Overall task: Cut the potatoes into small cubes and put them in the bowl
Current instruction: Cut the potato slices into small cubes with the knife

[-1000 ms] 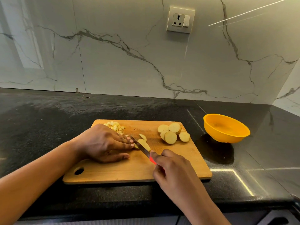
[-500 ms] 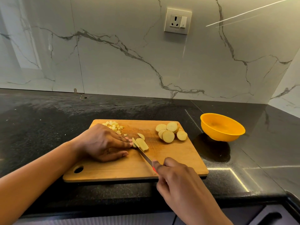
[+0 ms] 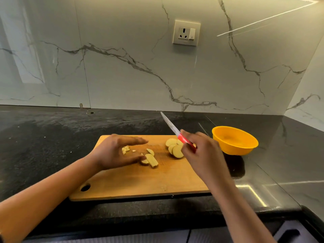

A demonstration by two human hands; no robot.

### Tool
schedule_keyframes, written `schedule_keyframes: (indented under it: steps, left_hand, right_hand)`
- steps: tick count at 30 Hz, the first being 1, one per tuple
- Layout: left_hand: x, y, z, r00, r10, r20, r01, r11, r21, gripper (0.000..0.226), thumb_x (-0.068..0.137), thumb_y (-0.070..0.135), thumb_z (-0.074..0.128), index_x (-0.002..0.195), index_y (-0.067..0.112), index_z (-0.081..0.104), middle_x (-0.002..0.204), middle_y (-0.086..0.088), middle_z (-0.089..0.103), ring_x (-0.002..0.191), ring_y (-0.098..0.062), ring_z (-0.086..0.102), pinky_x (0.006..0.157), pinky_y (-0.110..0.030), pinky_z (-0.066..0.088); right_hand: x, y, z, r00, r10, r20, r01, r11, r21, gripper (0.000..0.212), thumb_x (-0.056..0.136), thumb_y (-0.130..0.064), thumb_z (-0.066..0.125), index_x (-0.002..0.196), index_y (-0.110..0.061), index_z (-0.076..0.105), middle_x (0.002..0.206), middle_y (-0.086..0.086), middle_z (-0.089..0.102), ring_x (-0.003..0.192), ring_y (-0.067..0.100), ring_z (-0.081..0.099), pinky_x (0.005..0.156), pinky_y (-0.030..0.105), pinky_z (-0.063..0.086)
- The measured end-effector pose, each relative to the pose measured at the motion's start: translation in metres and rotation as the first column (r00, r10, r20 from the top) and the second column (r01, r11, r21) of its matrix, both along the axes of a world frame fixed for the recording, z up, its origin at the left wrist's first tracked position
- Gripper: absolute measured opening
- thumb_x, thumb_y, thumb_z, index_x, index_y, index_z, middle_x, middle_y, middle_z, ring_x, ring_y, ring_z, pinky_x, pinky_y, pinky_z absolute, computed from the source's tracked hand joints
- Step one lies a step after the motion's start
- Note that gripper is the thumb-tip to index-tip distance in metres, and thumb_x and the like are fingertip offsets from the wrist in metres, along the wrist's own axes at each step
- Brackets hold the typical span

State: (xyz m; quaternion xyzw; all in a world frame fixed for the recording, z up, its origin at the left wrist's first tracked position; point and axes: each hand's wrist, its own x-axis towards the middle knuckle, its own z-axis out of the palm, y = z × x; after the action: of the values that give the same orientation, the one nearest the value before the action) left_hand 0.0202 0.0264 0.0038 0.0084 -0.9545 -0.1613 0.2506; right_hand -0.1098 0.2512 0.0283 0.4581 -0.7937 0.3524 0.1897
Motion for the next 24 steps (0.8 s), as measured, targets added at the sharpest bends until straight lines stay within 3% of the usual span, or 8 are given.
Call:
schedule_keyframes:
  steps: [2, 4, 9, 12, 15, 19, 21, 24]
  left_hand:
    - [-0.010, 0.022, 0.001, 0.958, 0.132, 0.255, -0.124, 0.991, -0.045, 0.085, 0.064, 0.084, 0.041, 0.138, 0.047, 0.025, 0.141, 0.018, 0.042, 0.129, -0.004, 0.041, 0.107, -0.029, 0.035]
    - [-0.023, 0.040, -0.004, 0.912, 0.178, 0.370, -0.138, 0.981, -0.133, 0.092, 0.068, 0.079, 0.044, 0.146, 0.042, 0.013, 0.149, 0.012, 0.035, 0.134, -0.010, 0.036, 0.107, -0.025, 0.030]
    - [-0.036, 0.037, -0.009, 0.932, 0.175, 0.319, -0.144, 0.983, -0.118, 0.063, 0.085, 0.060, 0.052, 0.141, 0.038, 0.036, 0.148, 0.014, 0.037, 0.134, -0.007, 0.035, 0.109, -0.026, 0.029]
    - [-0.042, 0.029, -0.006, 0.946, 0.111, 0.304, -0.097, 0.993, -0.060, 0.040, 0.089, 0.044, 0.058, 0.127, 0.031, 0.056, 0.137, 0.011, 0.052, 0.120, -0.003, 0.049, 0.100, -0.019, 0.037]
    - [-0.043, 0.024, -0.008, 0.958, 0.091, 0.271, -0.084, 0.996, -0.038, 0.034, 0.088, 0.039, 0.061, 0.120, 0.028, 0.062, 0.124, 0.009, 0.063, 0.107, 0.001, 0.057, 0.092, -0.012, 0.042]
    - [-0.038, 0.023, -0.004, 0.964, 0.063, 0.260, -0.087, 0.993, 0.083, 0.051, 0.075, 0.058, 0.060, 0.120, 0.033, 0.060, 0.120, 0.016, 0.061, 0.102, 0.005, 0.053, 0.084, -0.008, 0.044]
    - [-0.036, 0.018, 0.004, 0.938, 0.002, 0.346, -0.048, 0.991, 0.124, 0.064, 0.065, 0.066, 0.057, 0.124, 0.042, 0.050, 0.122, 0.024, 0.052, 0.109, 0.008, 0.046, 0.084, -0.003, 0.039]
    - [-0.032, 0.000, 0.016, 0.832, -0.096, 0.546, 0.008, 0.987, 0.163, 0.068, 0.069, 0.055, 0.067, 0.127, 0.055, 0.031, 0.128, 0.032, 0.040, 0.118, 0.011, 0.036, 0.096, -0.008, 0.029]
  right_hand:
    - [-0.013, -0.027, -0.010, 0.993, 0.015, 0.116, -0.001, 0.993, -0.122, 0.040, 0.091, -0.017, 0.060, 0.130, -0.017, 0.057, 0.080, -0.005, 0.055, 0.064, 0.006, 0.049, 0.052, 0.013, 0.033]
    - [-0.019, -0.044, -0.018, 0.981, 0.037, 0.189, 0.002, 0.979, -0.203, 0.040, 0.091, -0.017, 0.060, 0.131, -0.016, 0.057, 0.085, -0.003, 0.058, 0.069, 0.009, 0.052, 0.054, 0.015, 0.039]
    - [-0.026, -0.042, -0.029, 0.985, 0.044, 0.168, -0.006, 0.976, -0.217, 0.040, 0.091, -0.016, 0.061, 0.131, -0.017, 0.056, 0.080, -0.008, 0.054, 0.065, 0.007, 0.051, 0.052, 0.015, 0.039]
    - [-0.029, -0.038, -0.033, 0.988, 0.026, 0.150, 0.001, 0.984, -0.176, 0.041, 0.091, -0.016, 0.061, 0.131, -0.018, 0.055, 0.080, -0.009, 0.052, 0.065, 0.007, 0.050, 0.053, 0.014, 0.039]
    - [-0.028, -0.040, -0.035, 0.990, 0.024, 0.140, -0.002, 0.989, -0.148, 0.041, 0.090, -0.016, 0.060, 0.131, -0.018, 0.056, 0.082, -0.006, 0.053, 0.067, 0.008, 0.050, 0.057, 0.014, 0.037]
    - [-0.024, -0.040, -0.036, 0.992, 0.044, 0.122, -0.027, 0.990, -0.136, 0.042, 0.090, -0.017, 0.061, 0.132, -0.017, 0.055, 0.084, -0.006, 0.053, 0.071, 0.008, 0.051, 0.058, 0.011, 0.037]
    - [-0.025, -0.040, -0.036, 0.991, 0.029, 0.133, -0.010, 0.990, -0.142, 0.041, 0.091, -0.017, 0.061, 0.132, -0.017, 0.055, 0.084, -0.006, 0.053, 0.071, 0.008, 0.051, 0.058, 0.011, 0.037]
    - [-0.027, -0.041, -0.037, 0.989, 0.013, 0.145, 0.010, 0.988, -0.152, 0.042, 0.091, -0.018, 0.060, 0.132, -0.019, 0.055, 0.084, -0.006, 0.054, 0.069, 0.008, 0.050, 0.057, 0.012, 0.038]
